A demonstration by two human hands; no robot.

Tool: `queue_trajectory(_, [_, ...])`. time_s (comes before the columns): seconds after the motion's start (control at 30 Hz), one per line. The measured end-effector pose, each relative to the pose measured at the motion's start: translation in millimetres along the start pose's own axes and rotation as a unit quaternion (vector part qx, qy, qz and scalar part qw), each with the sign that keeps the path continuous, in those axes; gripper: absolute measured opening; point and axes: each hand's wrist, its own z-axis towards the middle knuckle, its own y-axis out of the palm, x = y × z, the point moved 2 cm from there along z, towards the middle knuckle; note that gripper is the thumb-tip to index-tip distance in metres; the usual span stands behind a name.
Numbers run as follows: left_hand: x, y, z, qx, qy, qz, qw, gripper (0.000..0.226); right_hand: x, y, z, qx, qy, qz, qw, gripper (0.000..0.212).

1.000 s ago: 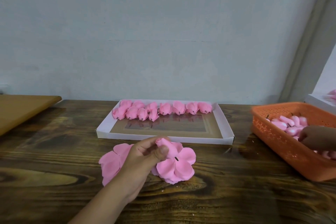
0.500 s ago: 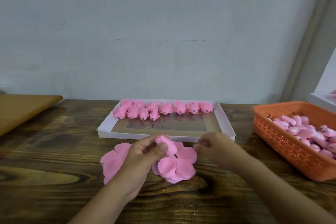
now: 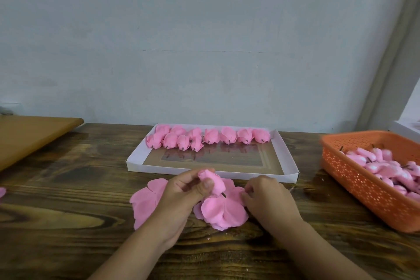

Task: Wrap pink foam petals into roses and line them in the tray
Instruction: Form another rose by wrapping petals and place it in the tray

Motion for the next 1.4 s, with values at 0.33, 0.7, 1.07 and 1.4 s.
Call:
queue_trajectory(0.33, [4, -4, 3, 0.004, -0.021, -0.113, 0.993, 0.047, -21, -20, -15, -0.035, 0.095, 0.472, 0.876, 0.025])
queue_trajectory(0.7, [3, -7, 5, 0.038, 0.001, -0.066, 0.997, 0.039, -43, -24, -39, -0.086, 0.101, 0.663, 0.737, 0.039])
queue_trajectory(1.07, [3, -7, 6, 0.046, 0.012, -0.069, 0.996, 0.032, -47, -32, -45, -0.098, 0.055, 0.585, 0.803, 0.023])
queue_trajectory(1.4, [2, -5, 4, 0.028, 0.015, -0.041, 0.999, 0.035, -51, -36, -47, -0.086, 0.041, 0.551, 0.829, 0.034])
